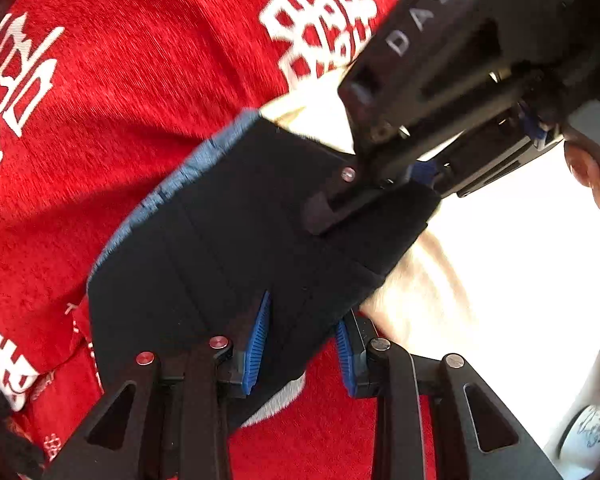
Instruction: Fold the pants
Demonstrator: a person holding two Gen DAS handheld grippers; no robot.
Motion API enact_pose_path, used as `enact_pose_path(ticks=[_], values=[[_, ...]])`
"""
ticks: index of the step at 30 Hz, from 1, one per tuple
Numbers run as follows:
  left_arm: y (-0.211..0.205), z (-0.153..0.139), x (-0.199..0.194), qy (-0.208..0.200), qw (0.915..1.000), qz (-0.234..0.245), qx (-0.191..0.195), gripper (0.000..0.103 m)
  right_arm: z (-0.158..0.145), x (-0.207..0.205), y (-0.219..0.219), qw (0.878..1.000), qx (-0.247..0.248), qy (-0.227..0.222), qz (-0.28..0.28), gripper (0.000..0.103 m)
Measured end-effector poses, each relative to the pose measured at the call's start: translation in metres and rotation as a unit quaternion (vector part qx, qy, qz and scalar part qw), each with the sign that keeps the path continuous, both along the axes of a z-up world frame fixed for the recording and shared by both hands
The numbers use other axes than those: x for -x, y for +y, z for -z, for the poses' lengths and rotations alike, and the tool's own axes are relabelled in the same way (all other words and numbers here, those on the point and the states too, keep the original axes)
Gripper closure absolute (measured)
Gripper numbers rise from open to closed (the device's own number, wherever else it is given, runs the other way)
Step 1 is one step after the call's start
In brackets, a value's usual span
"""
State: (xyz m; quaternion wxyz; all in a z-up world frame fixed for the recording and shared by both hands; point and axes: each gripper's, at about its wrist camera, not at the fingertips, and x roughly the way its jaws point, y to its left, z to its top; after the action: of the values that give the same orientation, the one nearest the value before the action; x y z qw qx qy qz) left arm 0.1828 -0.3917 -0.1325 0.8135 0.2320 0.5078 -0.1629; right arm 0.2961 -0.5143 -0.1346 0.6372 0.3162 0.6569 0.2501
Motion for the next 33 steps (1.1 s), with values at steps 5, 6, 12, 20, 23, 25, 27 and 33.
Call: enact_pose_path(ticks=[5, 6, 12, 20, 23, 25, 27, 33], values=[[0.023, -0.016, 0.007, 0.027, 0.9988, -0.03, 0.028, 0.043, 0.028, 0.009, 0.001, 1.0, 0.013, 0.008, -0.003, 0.084], [0.029, -0.022, 0.009, 0.025, 0.9987, -0.036, 0.027, 0.043, 0.026, 0.011, 0.001, 1.0, 0.012, 0.009, 0.0, 0.084], [0.084, -0.046, 0.006, 0.007, 0.9903, -0.135, 0.033, 0.008, -0.019, -0.004, 0.022, 0.993, 0.07, -0.063, -0.064, 0.084], [0.157, -0.015, -0.022, 0.042, 0.9608, -0.268, 0.054, 0.008, -0.015, 0.004, 0.043, 0.97, 0.219, -0.055, -0.089, 0.061], [0.172, 0.007, -0.025, 0.071, 0.9496, -0.294, 0.081, 0.008, -0.041, 0.009, 0.043, 0.967, 0.233, -0.075, -0.063, 0.061], [0.18, 0.013, -0.021, 0.083, 0.9414, -0.311, 0.101, 0.008, -0.056, 0.013, 0.049, 0.975, 0.197, -0.092, -0.052, 0.061], [0.179, 0.011, -0.018, 0.085, 0.9382, -0.318, 0.106, 0.008, -0.059, 0.014, 0.068, 0.977, 0.18, -0.096, -0.069, 0.061], [0.174, -0.016, 0.0, 0.09, 0.9364, -0.323, 0.101, 0.008, -0.012, 0.017, 0.098, 0.968, 0.222, -0.044, -0.107, 0.061]])
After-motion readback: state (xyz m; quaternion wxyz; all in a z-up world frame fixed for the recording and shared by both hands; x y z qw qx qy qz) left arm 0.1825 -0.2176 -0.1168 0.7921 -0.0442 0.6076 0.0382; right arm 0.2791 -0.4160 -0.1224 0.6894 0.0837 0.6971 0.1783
